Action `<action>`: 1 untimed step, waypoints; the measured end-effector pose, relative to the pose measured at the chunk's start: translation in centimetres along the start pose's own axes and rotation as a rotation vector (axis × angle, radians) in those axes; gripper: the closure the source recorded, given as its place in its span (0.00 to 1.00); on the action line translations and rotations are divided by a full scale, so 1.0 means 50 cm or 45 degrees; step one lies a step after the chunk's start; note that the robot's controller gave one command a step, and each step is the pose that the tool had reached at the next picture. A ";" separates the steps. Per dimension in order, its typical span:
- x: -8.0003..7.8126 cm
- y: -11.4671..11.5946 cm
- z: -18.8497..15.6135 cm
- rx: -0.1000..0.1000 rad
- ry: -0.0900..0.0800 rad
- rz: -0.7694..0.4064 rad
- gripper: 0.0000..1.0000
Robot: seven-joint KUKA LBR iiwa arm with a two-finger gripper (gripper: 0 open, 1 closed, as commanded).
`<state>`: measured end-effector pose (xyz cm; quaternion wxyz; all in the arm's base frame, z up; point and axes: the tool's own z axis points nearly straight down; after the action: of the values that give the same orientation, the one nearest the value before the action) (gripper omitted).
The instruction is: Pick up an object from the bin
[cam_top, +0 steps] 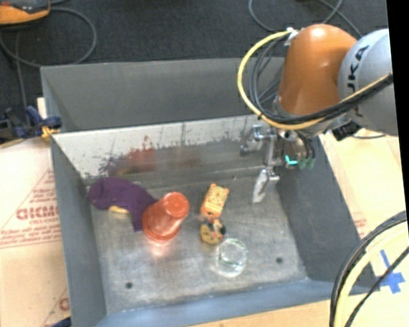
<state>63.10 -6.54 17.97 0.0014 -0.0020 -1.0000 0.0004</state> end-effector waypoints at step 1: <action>-0.003 0.000 -0.010 0.001 -0.010 -0.001 0.00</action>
Offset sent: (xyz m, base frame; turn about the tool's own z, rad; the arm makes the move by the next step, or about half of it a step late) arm -0.0207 0.0700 -0.0881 0.0105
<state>63.25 -6.52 18.48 -0.0024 -0.0017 -1.0000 0.0007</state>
